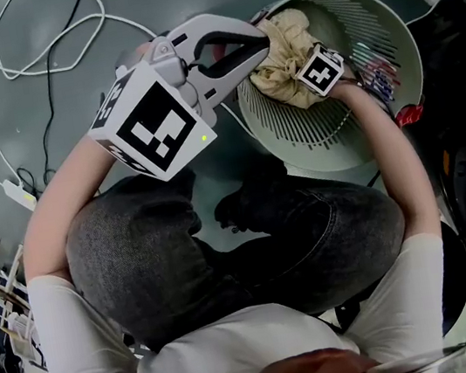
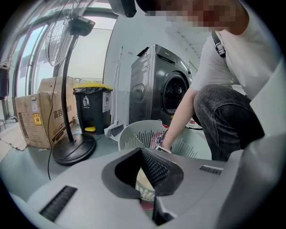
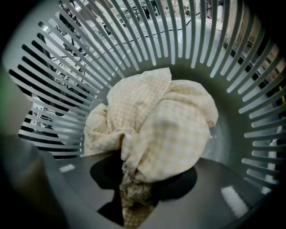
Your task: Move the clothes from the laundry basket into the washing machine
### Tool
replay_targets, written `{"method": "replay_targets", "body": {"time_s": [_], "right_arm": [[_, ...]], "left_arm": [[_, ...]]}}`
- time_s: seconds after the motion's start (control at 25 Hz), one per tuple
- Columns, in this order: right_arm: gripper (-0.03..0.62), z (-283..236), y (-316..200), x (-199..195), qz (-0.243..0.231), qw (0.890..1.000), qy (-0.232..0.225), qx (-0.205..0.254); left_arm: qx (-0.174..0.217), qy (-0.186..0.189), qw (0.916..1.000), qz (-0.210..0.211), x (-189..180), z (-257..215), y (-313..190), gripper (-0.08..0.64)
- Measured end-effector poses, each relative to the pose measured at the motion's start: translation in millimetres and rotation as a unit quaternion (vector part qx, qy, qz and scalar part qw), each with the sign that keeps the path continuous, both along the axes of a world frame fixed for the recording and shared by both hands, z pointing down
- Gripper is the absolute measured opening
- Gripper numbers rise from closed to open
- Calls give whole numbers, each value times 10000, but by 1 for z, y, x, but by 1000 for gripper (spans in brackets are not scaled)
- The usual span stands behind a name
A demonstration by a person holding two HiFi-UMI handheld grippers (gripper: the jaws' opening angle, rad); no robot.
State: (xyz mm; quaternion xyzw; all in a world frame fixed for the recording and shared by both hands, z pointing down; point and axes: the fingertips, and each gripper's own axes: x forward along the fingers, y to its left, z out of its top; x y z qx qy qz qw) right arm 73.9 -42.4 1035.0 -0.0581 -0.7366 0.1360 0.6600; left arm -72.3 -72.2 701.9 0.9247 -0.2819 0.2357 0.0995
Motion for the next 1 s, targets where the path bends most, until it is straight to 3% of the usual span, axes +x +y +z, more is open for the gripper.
{"method": "replay_targets", "body": {"time_s": [0.48, 1.0], "right_arm": [[169, -64, -4, 0, -319, 9991, -172, 241], [167, -138, -28, 8, 288, 9958, -653, 571]], "left_arm": [[155, 35, 9998, 132, 0, -17, -7, 6], [347, 9, 9988, 350, 20, -35, -29, 6]]}}
